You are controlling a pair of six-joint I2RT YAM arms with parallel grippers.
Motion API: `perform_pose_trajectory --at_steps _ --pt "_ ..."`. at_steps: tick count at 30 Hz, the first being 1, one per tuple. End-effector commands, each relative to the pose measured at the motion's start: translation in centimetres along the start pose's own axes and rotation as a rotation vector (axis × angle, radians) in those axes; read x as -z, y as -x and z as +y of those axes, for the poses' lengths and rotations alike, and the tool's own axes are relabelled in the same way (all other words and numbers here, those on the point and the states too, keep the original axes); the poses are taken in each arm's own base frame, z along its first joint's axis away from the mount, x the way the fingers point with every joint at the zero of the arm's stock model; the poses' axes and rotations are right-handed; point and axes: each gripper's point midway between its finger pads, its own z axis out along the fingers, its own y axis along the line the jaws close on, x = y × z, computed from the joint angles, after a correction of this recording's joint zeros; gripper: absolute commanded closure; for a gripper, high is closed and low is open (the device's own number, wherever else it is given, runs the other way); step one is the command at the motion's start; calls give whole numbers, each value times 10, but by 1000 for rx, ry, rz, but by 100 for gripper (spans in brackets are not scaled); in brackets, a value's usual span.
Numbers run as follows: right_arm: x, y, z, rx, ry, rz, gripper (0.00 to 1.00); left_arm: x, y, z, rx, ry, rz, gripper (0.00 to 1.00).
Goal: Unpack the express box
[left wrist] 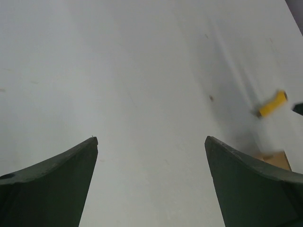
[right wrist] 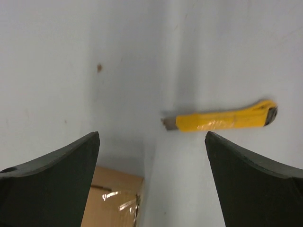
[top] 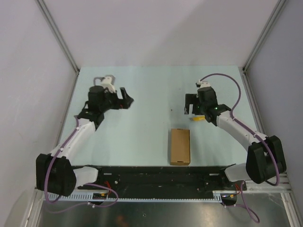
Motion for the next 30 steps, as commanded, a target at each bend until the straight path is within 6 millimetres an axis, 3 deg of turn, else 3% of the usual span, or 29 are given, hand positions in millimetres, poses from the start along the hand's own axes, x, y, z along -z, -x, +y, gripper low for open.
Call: perform_pose_trajectory --at_steps 1,6,7,10,14,17,23,26,30 --pt "12 -32 9 66 -23 135 5 -4 -59 -66 -62 -229 156 0" --pt "37 -63 43 98 113 243 16 -7 -106 -115 -129 -369 288 0" --pt "44 -74 42 103 110 280 16 -4 -114 -131 -156 -415 307 0" --pt "64 -98 35 90 91 346 12 -3 -135 -148 -189 -461 360 1" --pt "87 -125 39 69 170 432 10 -4 -151 -160 -178 -496 414 0" --pt "95 -145 49 61 244 485 12 -6 -155 -160 -174 -484 426 0" --pt "93 -176 59 44 243 621 22 -15 -138 -134 -178 -305 350 0" --pt "93 -186 61 39 242 655 24 -17 -129 -121 -180 -224 323 0" --pt "86 -185 74 1 265 635 31 -17 -116 -106 -165 -159 293 0"
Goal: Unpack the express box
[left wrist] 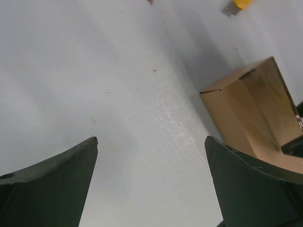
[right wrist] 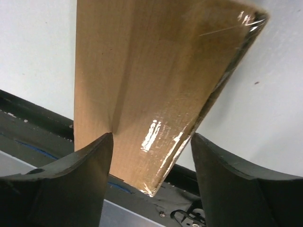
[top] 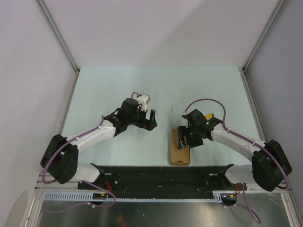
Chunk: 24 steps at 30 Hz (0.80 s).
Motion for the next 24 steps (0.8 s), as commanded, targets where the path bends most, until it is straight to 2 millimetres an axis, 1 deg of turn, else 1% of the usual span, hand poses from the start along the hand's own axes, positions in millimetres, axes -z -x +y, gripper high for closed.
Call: perform_pose_trajectory --at_steps 1,2,3,4,5,6,8,9,10,11,13,15,16,17,18,19,20,21,22,23,24 --pt "-7 11 18 -46 70 -33 34 18 35 19 29 106 -105 0" --pt "-9 15 20 -56 77 -39 38 20 36 21 37 115 -108 0" --pt "-15 17 21 -75 79 -36 46 24 39 25 46 128 -121 0" --pt "-17 26 24 -83 89 -62 51 26 40 28 53 138 -126 0" --pt "-21 29 24 -92 88 -64 57 29 42 31 59 152 -135 0" --pt "-26 38 27 -92 98 -83 60 32 43 35 64 165 -142 0" --pt "-31 48 28 -102 102 -99 63 40 48 40 63 192 -164 0" --pt "-34 55 29 -105 108 -113 63 43 47 43 64 202 -164 0" --pt "-41 67 30 -115 109 -126 63 47 51 44 62 207 -179 0" --pt "-42 76 31 -125 114 -143 63 49 52 46 59 216 -181 0" --pt "-52 100 39 -133 135 -184 63 54 53 50 62 230 -186 0" --pt "-59 119 43 -126 140 -204 63 56 53 54 72 241 -185 1" --pt "-54 142 50 -116 136 -252 63 57 54 55 75 242 -189 0" --pt "-66 146 47 -131 124 -240 63 56 53 55 84 244 -184 0" --pt "-66 161 53 -134 152 -275 62 55 53 57 89 247 -183 0" --pt "-69 167 56 -142 167 -278 62 56 54 62 96 275 -188 0" --pt "-72 180 59 -157 171 -290 61 53 53 63 104 276 -181 0" --pt "-72 187 60 -186 178 -297 59 52 55 63 111 277 -182 0" --pt "-72 193 61 -193 179 -306 56 51 54 63 114 278 -176 0" --pt "-66 203 64 -202 180 -330 49 50 54 63 121 277 -175 0" --pt "-61 209 64 -210 179 -351 45 50 55 63 122 276 -175 0"
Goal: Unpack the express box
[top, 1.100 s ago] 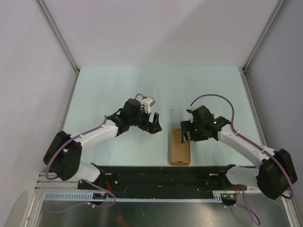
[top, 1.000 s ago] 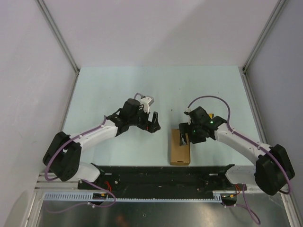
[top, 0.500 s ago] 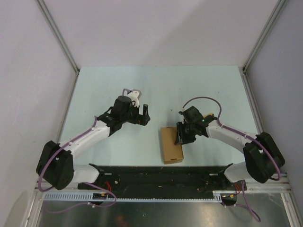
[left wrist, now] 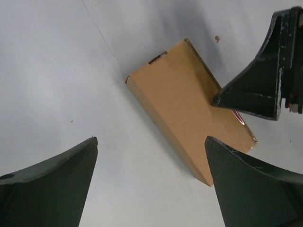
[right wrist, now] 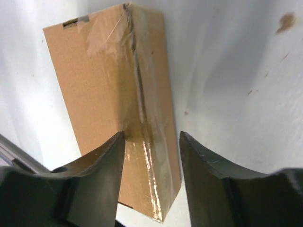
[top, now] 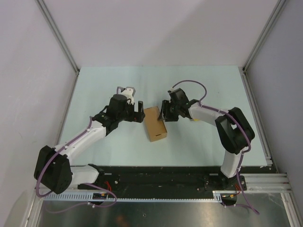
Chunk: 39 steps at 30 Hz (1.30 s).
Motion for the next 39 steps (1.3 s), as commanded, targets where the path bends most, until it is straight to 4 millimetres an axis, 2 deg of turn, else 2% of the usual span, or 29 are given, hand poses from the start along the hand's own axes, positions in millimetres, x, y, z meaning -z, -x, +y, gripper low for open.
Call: perform_pose_trajectory --at_steps 1,2,5,7,9,10,12,13,14,16,17,18,20,23,27,31,39 --pt "5 53 10 -34 -16 -167 40 0 23 -1 40 15 -45 0" --pt "12 64 13 -36 -26 -204 29 -1 23 -1 40 17 -43 0" --pt "36 87 8 -66 -75 -293 16 -7 20 0 53 28 -26 0" --pt "55 103 -6 -126 -141 -362 15 -16 13 0 86 34 4 0" --pt "72 108 -24 -177 -217 -395 18 -23 12 1 123 51 14 0" --pt "79 112 -40 -218 -262 -413 19 -33 4 3 176 68 47 0" --pt "91 108 -67 -254 -372 -416 22 -45 4 2 238 59 75 0" --pt "99 110 -80 -274 -408 -426 22 -57 -7 -1 286 45 128 0" --pt "103 104 -91 -289 -452 -409 23 -64 -9 -3 312 32 148 0" --pt "110 102 -105 -304 -501 -404 22 -73 -1 -10 341 12 153 0" --pt "115 96 -117 -335 -540 -387 21 -82 -7 -9 346 17 177 0" --pt "119 94 -126 -350 -578 -392 20 -85 0 -13 351 2 171 0" --pt "123 84 -142 -412 -643 -373 18 -96 -5 -15 359 -3 200 0" --pt "130 76 -162 -475 -724 -367 17 -105 -3 -21 360 -34 217 0" --pt "135 73 -186 -586 -777 -384 17 -121 5 -25 280 -74 211 0" --pt "127 68 -196 -651 -795 -367 18 -131 15 -25 179 -110 196 0" --pt "111 53 -220 -786 -844 -330 21 -138 25 -30 177 -141 186 0"
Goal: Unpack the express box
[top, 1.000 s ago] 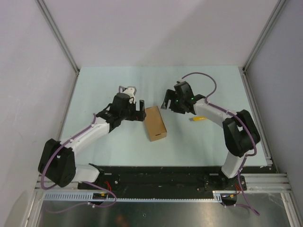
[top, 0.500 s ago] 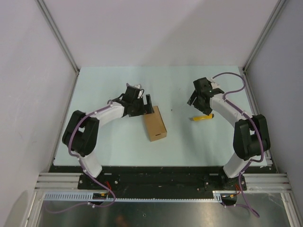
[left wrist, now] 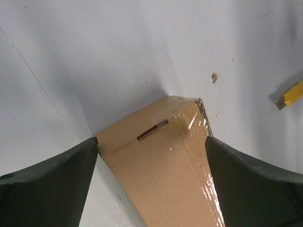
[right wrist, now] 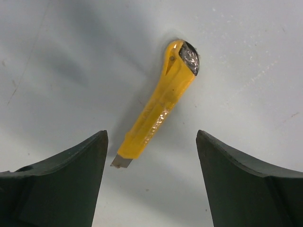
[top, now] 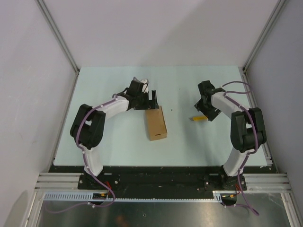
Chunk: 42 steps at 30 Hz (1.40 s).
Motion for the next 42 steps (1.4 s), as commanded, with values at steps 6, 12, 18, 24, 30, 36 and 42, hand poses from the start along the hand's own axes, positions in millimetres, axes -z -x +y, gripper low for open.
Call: perform_pose_trajectory --at_steps 6,12,18,24,30,36,42 --pt "-31 10 -14 -170 -90 15 24 24 62 -10 -38 4 -172 0" --pt "-45 11 -23 -186 -137 7 32 74 105 -4 -9 49 -332 0" --pt "-55 16 -26 -206 -150 -6 33 106 124 -4 -22 61 -414 0" --pt "-57 16 -26 -210 -155 -12 50 133 135 -9 -30 61 -478 0" --pt "-58 17 -21 -195 -132 -11 66 153 143 -16 -44 43 -523 0" --pt "-53 23 2 -121 -8 4 89 163 145 -27 -56 -1 -531 0" --pt "-10 48 50 -48 253 -60 96 166 140 -36 -60 -54 -515 0"
